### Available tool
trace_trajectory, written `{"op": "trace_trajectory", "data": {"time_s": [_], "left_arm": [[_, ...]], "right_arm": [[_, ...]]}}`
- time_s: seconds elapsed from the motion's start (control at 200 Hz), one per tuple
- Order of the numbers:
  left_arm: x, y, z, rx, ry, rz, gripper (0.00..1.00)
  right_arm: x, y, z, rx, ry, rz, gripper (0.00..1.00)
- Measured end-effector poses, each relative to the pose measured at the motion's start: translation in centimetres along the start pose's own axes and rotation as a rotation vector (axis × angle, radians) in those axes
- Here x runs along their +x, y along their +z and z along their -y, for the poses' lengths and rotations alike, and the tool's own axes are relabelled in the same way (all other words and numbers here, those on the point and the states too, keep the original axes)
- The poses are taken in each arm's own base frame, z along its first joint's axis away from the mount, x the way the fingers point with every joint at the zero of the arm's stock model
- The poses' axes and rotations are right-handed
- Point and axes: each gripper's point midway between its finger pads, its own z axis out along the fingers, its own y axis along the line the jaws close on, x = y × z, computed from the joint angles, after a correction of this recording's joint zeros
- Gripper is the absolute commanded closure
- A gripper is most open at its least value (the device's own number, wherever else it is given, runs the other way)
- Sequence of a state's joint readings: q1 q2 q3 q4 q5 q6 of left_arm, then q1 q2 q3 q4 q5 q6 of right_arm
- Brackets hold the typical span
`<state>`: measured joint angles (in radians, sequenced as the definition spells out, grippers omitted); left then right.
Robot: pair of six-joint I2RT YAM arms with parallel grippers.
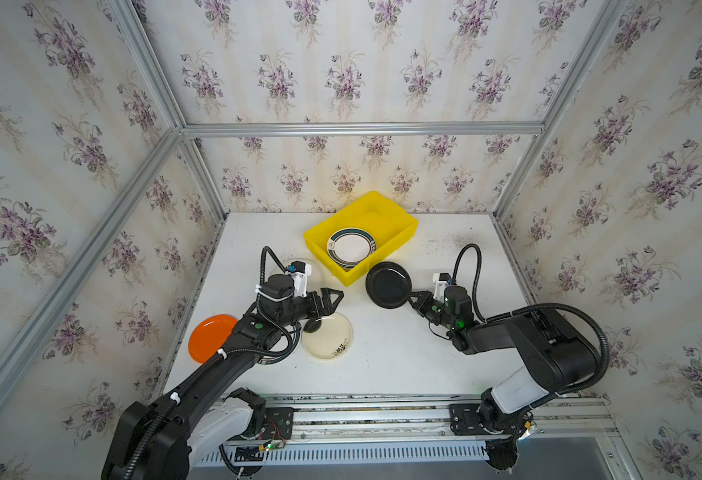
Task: Place the plates into the plastic bin on the countertop
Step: 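Pinch the black plate rim with the right gripper and lift it upright, then carry the black plate over the bin with the right gripper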
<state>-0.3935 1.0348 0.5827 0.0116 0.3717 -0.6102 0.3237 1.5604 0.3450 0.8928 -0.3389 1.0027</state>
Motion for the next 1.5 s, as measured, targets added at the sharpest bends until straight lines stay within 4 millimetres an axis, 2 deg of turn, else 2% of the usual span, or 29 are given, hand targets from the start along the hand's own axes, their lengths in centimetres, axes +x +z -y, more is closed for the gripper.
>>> {"op": "trace_trajectory", "data": {"time_s": [0.275,0.48,0.59,0.825,0.989,1.229,1.394,1.504], "left_arm": [[-0.2,-0.2,0.3,0.006,0.007,0.008,0.0],[-0.4,-0.4,0.5,0.013,0.011,0.017,0.0],[-0.5,-0.5,0.7,0.015,0.008,0.018,0.0],[-1.4,-1.6,2.1,0.058,0.019,0.053,0.0],[-1.4,-2.0,2.3,0.061,0.014,0.058,0.0],[-0.3,-2.2,1.8,0.048,-0.017,0.026,0.0],[-0.1,-3.1,2.1,0.051,-0.016,0.03,0.0],[0.0,-3.8,2.0,0.036,-0.014,0.039,0.0]], "right_arm": [[-1.8,-3.4,-3.3,-0.017,-0.026,0.079,1.0],[-4.4,-6.0,-8.8,-0.036,-0.165,0.147,1.0],[-4.9,-6.0,-9.3,-0.013,-0.2,0.144,1.0],[-4.4,-3.5,-8.2,0.043,-0.196,0.072,1.0],[-5.6,-1.0,-9.9,0.014,-0.207,0.059,1.0],[-6.3,3.1,-11.0,0.002,-0.219,0.043,1.0],[-6.7,5.8,-13.1,-0.019,-0.266,0.039,1.0],[-7.1,7.1,-13.8,-0.017,-0.296,0.047,1.0]]}}
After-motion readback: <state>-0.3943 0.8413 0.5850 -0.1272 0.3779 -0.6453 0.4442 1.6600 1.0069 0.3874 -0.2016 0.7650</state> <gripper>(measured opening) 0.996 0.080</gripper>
